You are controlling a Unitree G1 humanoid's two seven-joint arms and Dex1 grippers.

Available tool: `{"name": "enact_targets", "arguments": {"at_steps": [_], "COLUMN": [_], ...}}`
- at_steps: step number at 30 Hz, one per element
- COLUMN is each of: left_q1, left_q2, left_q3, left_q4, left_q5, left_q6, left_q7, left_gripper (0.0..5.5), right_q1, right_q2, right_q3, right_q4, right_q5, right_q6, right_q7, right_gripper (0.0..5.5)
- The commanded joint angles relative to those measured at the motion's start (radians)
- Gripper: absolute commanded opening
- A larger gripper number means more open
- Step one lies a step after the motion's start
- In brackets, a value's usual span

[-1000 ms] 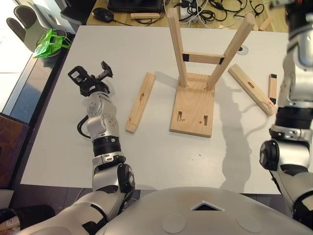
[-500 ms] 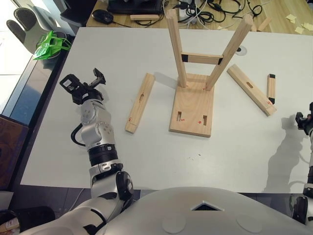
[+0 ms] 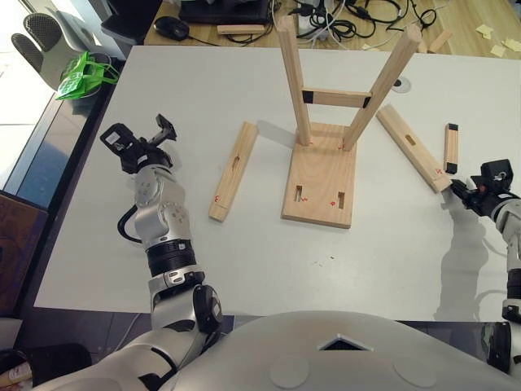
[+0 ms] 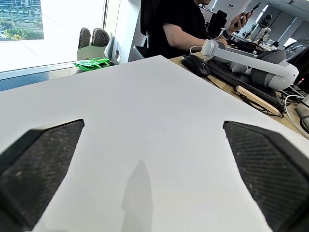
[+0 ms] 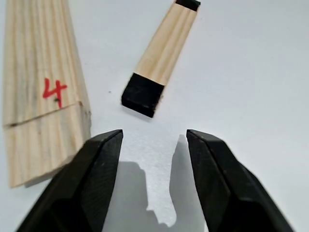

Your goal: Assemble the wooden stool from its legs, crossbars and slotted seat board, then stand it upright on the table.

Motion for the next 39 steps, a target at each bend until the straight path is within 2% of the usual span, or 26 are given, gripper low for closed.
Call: {"name": "enact_targets", "arguments": {"at_steps": [1, 7, 21, 25, 39], "left_q1": [-0.012, -0.014, -0.02, -0.026, -0.024], "left_q2": [0.006, 0.007, 0.012, 0.014, 0.011], "left_q3": [-0.002, -0.001, -0.005, -0.008, -0.011], "left_q4": [0.0, 0.003, 0.005, 0.011, 0.012], "left_q5": [0.0, 0.001, 0.007, 0.009, 0.006], "left_q6": [0.012, 0.011, 0.014, 0.016, 0.02], "left_q7": [0.002, 0.003, 0.003, 0.0, -0.002], "left_gripper": [5.4, 5.4, 5.4, 5.4, 5.4], "right_q1": [-0.007, -0.05, -0.237, -0.283, -0.29], "right_q2": [0.025, 0.03, 0.075, 0.081, 0.104], "right_q3": [0.004, -0.001, -0.018, -0.009, -0.065], "right_q4": [-0.052, -0.015, 0.201, 0.261, 0.325], "right_q5": [0.056, 0.032, 0.075, 0.074, 0.1], "right_q6": [0.08, 0.11, 0.231, 0.29, 0.376], "right_q7": [0.017, -0.075, -0.164, -0.188, -0.258], "right_gripper": [2.46, 2.46, 4.85, 4.89, 2.3]}}
